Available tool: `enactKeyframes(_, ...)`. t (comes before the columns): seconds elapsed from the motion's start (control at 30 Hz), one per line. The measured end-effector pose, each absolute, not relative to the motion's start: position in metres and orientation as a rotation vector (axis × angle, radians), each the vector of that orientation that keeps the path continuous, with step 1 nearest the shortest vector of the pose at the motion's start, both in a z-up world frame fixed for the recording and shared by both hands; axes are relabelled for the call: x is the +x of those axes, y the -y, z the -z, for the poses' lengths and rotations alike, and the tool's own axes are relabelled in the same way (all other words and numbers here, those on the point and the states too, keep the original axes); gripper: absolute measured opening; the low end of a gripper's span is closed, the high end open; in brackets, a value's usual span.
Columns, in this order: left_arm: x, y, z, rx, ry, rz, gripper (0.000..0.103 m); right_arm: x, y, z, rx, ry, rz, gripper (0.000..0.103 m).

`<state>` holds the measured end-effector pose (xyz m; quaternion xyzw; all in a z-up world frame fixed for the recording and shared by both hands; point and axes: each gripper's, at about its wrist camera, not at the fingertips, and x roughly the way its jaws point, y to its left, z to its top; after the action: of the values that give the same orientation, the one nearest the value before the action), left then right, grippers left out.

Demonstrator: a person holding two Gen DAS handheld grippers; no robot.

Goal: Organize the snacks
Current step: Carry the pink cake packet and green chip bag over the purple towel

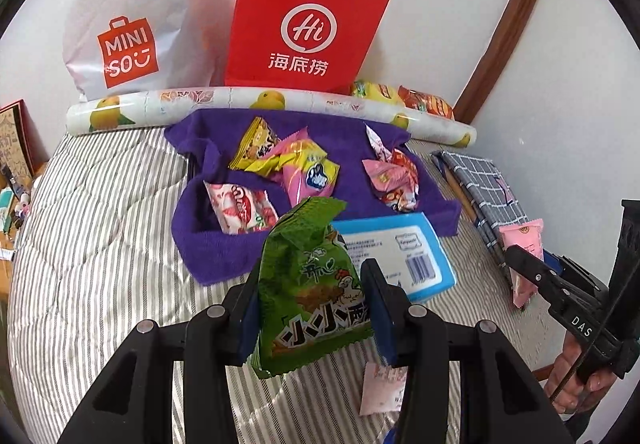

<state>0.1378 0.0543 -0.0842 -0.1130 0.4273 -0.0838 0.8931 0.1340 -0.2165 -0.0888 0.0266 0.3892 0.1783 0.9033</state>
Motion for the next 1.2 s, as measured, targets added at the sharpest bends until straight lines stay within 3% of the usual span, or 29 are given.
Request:
enactKeyframes(0.87,0.215,-0.066,0.02,-0.179,-0.827,0.166,0.044,0.219,0.175,0.035,0.062,-0.733,-0.426,0.038)
enactKeyframes(1.2,0.248,-0.066,0.029,-0.195,-0.85,0.165,0.044,0.253,0.173,0.04,0.093,-0.743,-0.424,0.038)
